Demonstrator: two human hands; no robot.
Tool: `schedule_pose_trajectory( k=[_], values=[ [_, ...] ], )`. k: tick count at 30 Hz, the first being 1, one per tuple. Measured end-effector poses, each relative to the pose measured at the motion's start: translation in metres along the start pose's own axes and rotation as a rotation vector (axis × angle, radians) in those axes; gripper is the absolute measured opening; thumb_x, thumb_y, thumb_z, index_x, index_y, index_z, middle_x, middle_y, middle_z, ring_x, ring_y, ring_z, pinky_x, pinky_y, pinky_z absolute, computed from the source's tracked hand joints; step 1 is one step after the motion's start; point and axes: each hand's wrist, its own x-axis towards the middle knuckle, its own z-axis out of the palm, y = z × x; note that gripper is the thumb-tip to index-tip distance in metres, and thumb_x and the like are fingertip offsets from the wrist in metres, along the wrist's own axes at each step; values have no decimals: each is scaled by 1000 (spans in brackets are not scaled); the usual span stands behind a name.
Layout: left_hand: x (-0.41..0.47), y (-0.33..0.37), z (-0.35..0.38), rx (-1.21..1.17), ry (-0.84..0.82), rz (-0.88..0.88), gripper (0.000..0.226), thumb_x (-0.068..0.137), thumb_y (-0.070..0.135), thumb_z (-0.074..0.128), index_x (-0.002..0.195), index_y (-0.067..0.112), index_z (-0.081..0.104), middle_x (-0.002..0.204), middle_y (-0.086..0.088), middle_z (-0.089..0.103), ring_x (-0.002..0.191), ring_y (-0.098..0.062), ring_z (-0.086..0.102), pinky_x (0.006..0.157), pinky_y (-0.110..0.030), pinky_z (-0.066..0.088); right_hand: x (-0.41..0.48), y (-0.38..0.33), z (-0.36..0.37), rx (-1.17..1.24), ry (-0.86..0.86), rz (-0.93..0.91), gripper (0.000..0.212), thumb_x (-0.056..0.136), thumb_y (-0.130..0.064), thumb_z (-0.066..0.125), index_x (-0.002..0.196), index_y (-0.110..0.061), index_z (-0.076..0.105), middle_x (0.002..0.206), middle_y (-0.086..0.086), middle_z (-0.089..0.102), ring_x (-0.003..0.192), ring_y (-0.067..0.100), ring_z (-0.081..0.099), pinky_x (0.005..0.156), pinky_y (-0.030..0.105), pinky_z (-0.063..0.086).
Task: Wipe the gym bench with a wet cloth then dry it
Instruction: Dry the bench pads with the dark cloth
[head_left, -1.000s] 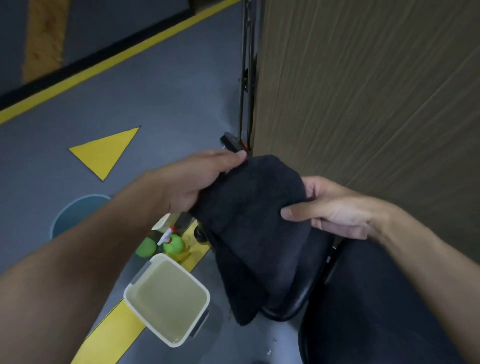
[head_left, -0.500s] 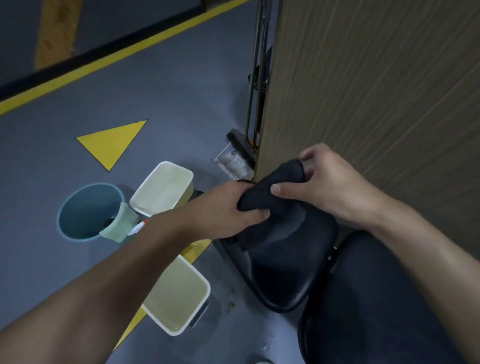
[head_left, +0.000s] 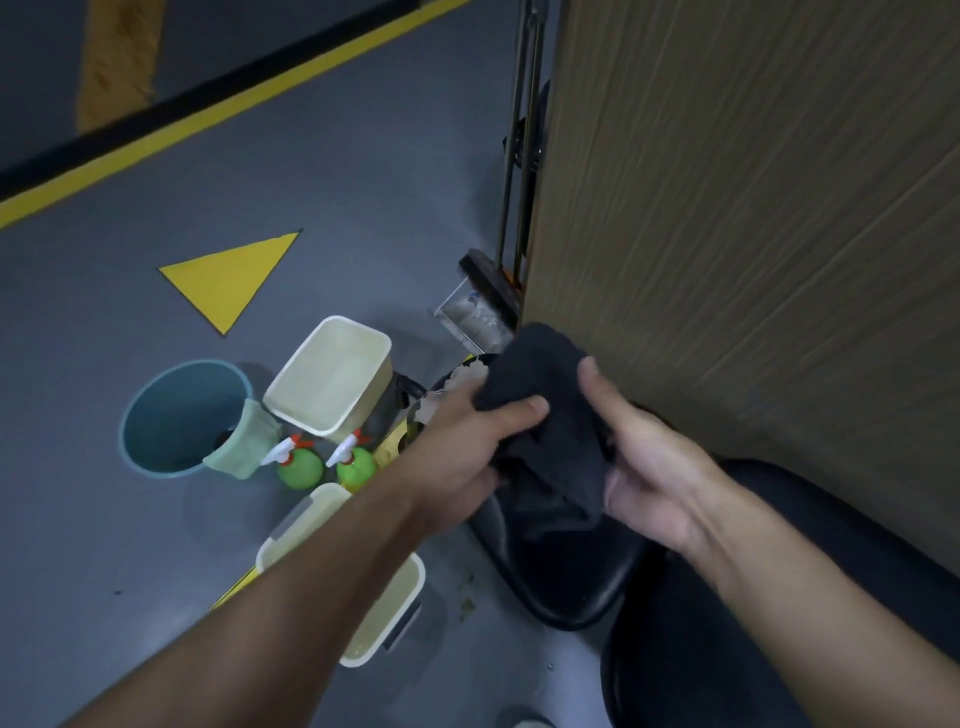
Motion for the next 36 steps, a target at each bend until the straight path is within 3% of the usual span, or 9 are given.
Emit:
schedule_pose_trajectory(
  k=[4, 9, 13, 17, 21, 23, 26, 29, 36],
  values=[
    [10, -15, 11, 79, -37, -34, 31, 92, 3, 61, 123, 1, 61, 116, -18, 70, 109, -30, 67, 96, -42, 53, 8, 2, -17, 199, 1, 93, 37, 75, -27, 74, 98, 1, 77, 105, 22, 74, 90, 32, 74, 75, 52, 60],
    [25, -22, 12, 862, 96, 147, 51, 71, 59, 69, 106, 24, 59, 112, 1, 60, 105, -13, 58, 90, -35, 52, 23, 8, -38, 230, 75, 41, 48, 76, -19, 73, 121, -4, 65, 113, 18, 72, 103, 31, 71, 95, 51, 52],
    [57, -15, -19, 709, 272, 47, 29, 90, 37, 64, 113, 22, 60, 114, 2, 60, 96, -10, 59, 77, -26, 46, 47, 3, -46, 203, 159, 14, 46, 81, -14, 74, 125, -4, 63, 113, 16, 73, 102, 32, 71, 82, 45, 57],
    [105, -35, -63, 1204, 347, 69, 57, 86, 34, 61, 140, 20, 48, 135, -14, 46, 124, -34, 48, 105, -45, 41, 65, 6, -47, 120, 215, -14, 43, 82, -9, 75, 123, -7, 63, 109, 18, 73, 100, 36, 71, 85, 55, 57],
    [139, -45, -74, 1441, 383, 31, 55, 87, 43, 61, 136, 22, 47, 137, -16, 44, 127, -40, 42, 105, -53, 39, 79, 16, -43, 46, 222, -41, 35, 79, -4, 77, 111, -13, 65, 102, 16, 75, 94, 35, 72, 85, 58, 56],
    [150, -48, -76, 1486, 377, 0, 48, 85, 45, 65, 125, 24, 49, 134, -15, 48, 122, -41, 46, 102, -54, 41, 86, 20, -44, 8, 211, -55, 36, 78, -5, 78, 110, -14, 66, 100, 15, 75, 92, 34, 73, 84, 57, 57],
    [161, -48, -81, 1486, 502, -53, 73, 73, 51, 76, 130, 24, 39, 131, -12, 49, 123, -40, 46, 101, -53, 42, 95, 24, -47, -32, 187, -75, 37, 79, -5, 78, 113, -14, 65, 101, 14, 75, 92, 32, 73, 83, 56, 58],
    [166, -42, -87, 1268, 473, -156, 89, 50, 60, 76, 120, 10, 56, 120, -11, 62, 111, -33, 59, 97, -46, 50, 98, 29, -53, -68, 177, -97, 36, 79, -5, 78, 112, -15, 66, 100, 12, 76, 92, 31, 73, 82, 57, 58],
    [115, -40, -104, 812, 411, 35, 21, 85, 6, 70, 104, -3, 65, 96, -17, 70, 69, -19, 60, 58, -22, 50, 91, 60, -33, -138, 189, -124, 54, 74, -15, 85, 121, -16, 56, 108, 8, 73, 97, 27, 71, 86, 50, 58]
  ],
)
